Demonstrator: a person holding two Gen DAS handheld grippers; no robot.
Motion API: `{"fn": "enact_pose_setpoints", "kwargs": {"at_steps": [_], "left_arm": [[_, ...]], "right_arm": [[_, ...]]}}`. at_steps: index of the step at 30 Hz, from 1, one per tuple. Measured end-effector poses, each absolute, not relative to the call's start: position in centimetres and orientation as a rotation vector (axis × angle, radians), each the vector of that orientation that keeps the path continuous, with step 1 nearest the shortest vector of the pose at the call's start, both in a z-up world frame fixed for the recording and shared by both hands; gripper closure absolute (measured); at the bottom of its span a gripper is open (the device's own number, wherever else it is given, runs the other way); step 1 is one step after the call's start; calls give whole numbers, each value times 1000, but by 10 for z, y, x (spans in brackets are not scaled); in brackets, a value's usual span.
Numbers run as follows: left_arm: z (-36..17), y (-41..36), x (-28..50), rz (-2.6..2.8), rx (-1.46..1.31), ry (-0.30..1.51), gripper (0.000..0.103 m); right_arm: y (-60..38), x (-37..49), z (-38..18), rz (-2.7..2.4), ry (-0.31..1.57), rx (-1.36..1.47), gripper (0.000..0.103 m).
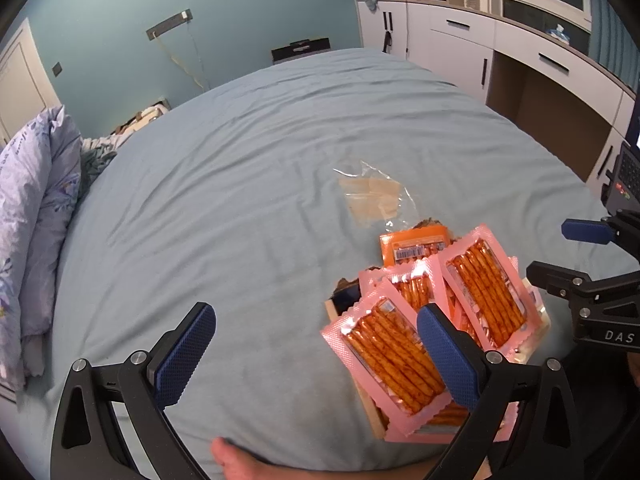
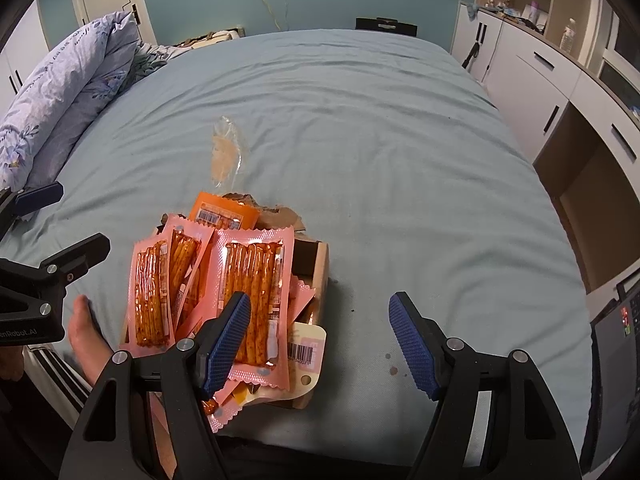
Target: Organize snacks
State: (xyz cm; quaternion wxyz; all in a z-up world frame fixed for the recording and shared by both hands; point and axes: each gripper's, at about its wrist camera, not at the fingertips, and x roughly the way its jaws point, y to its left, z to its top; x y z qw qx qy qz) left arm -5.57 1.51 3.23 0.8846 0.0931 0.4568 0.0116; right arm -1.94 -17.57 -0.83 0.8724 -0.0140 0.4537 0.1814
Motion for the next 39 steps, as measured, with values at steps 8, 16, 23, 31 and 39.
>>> {"fn": "enact_pose_setpoints", "kwargs": {"at_steps": [8,16,23,31,39], "left_arm": [[31,12,-55,25,206,953,0],[28,12,-54,45,216,940,0],[28,15,-52,45,187,940,0],[28,15,-52,38,187,934,0],[34,17,-57,17,167,889,1]], "right_arm": [[-175,-19,-8,378,951,-27,32],[-176,-22,-7,378,943,-16,32],[-173,-23,-6,380,943,-20,32],[-173,-24,-6,378,944,-16,32],[-174,-23,-7,374,947,-10,32]]}}
